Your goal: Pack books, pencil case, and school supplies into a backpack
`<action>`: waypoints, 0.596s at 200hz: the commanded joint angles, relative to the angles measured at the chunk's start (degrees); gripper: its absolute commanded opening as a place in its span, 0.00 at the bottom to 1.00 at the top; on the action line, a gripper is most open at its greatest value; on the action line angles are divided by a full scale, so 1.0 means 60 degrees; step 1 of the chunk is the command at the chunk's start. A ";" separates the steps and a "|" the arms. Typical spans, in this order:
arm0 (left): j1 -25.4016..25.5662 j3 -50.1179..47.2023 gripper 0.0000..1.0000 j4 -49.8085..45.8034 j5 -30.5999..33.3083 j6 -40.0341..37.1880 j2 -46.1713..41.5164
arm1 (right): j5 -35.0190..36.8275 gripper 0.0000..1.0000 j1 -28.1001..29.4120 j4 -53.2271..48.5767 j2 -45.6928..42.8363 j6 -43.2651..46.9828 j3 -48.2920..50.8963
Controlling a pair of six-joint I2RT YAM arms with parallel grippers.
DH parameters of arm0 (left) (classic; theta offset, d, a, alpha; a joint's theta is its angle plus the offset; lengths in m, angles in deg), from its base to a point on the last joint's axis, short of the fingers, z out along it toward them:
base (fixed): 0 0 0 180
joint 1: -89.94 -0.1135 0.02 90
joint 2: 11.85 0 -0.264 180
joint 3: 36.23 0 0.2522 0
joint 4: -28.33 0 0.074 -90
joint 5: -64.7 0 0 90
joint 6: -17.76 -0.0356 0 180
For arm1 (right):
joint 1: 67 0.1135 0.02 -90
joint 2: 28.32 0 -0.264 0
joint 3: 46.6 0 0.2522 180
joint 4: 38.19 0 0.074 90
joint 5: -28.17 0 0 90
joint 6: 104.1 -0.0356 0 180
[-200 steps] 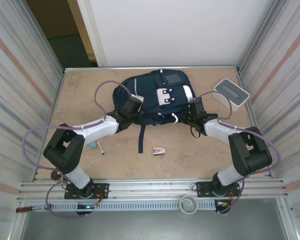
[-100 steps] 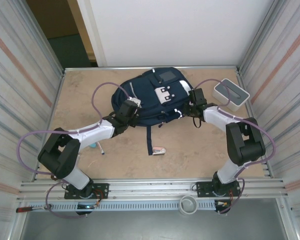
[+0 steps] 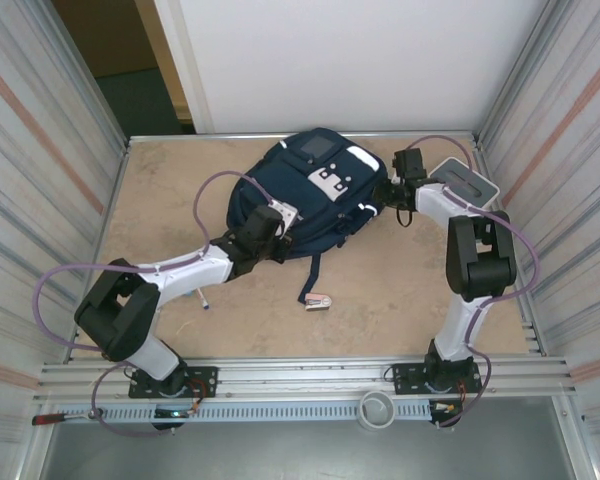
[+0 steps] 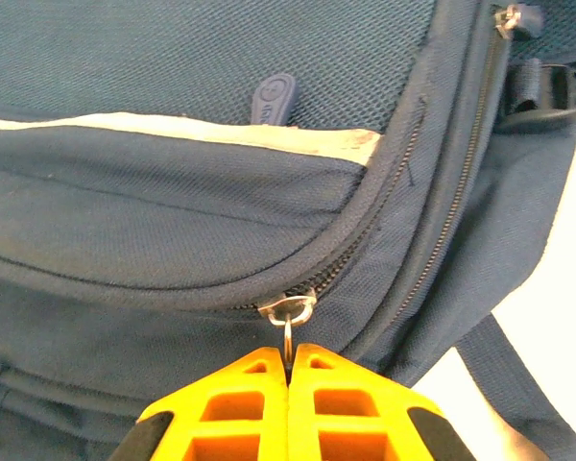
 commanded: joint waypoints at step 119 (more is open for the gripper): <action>0.0086 0.0248 0.00 0.0305 -0.0004 0.0118 0.0172 | -0.2258 0.64 0.2639 0.5366 -0.1673 -0.4647 0.5245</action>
